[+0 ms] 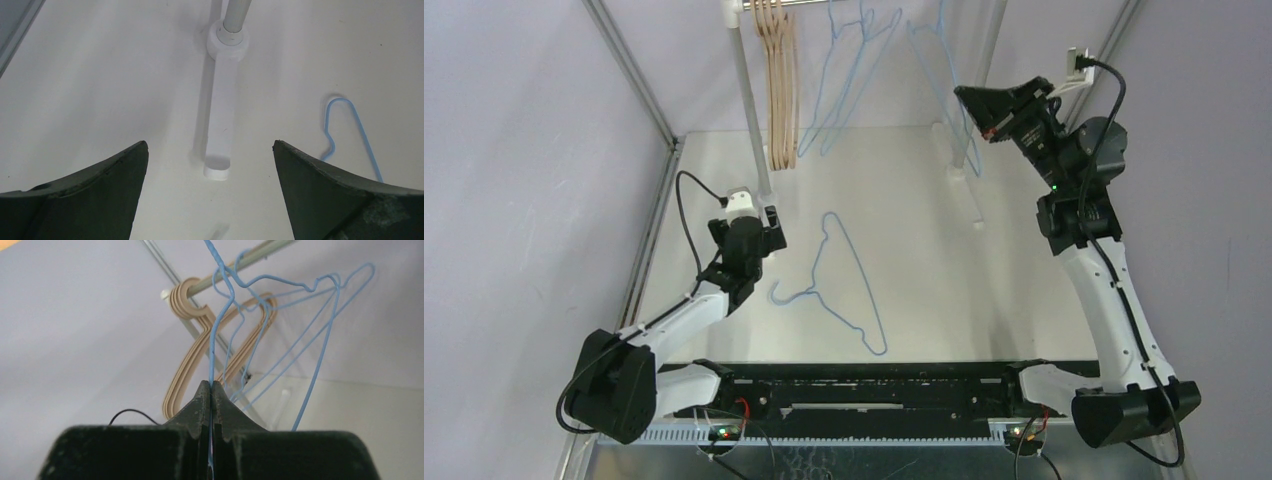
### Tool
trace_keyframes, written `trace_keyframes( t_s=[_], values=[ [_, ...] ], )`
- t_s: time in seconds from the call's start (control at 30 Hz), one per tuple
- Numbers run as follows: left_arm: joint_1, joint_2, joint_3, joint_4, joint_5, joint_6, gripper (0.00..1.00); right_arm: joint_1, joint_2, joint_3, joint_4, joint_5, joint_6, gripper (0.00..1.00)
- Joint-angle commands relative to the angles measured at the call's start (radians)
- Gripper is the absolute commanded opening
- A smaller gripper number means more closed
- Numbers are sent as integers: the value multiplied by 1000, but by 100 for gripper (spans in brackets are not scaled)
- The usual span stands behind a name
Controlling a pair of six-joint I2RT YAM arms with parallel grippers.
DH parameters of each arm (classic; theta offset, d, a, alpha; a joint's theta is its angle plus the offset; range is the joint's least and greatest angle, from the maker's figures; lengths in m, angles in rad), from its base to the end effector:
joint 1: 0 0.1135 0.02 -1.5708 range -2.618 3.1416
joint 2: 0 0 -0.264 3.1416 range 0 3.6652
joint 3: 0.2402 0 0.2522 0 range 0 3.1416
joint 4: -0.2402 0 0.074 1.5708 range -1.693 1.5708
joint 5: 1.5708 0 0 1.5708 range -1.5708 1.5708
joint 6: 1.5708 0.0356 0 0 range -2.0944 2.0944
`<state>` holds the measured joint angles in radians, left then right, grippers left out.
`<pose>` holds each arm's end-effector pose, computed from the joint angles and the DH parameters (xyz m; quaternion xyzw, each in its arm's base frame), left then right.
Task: Organize the hangers
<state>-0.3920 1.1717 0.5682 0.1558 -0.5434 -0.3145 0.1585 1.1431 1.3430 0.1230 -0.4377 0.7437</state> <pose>0.2356 -0.0775 0.2219 -0.1112 0.8203 0.0357 0.5599 0.2340 0.0527 0.4949 -0.0042 0.5969 0.4595 0.6577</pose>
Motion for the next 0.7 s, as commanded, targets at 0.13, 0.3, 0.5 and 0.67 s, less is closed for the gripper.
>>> trace_keyframes(
  t_s=[0.13,0.3,0.5,0.67],
  values=[
    [4,17,8,47,2,-12,99,-7,164,192,-37,77,-87,0],
    [4,15,7,49,0,-10,100,-6,296,289,-39,82,-83,0],
    [4,15,9,49,-4,-5,99,12,412,355,-24,93,-84,0],
    [5,23,12,48,-2,-5,99,37,457,370,-36,73,-90,0]
  ],
)
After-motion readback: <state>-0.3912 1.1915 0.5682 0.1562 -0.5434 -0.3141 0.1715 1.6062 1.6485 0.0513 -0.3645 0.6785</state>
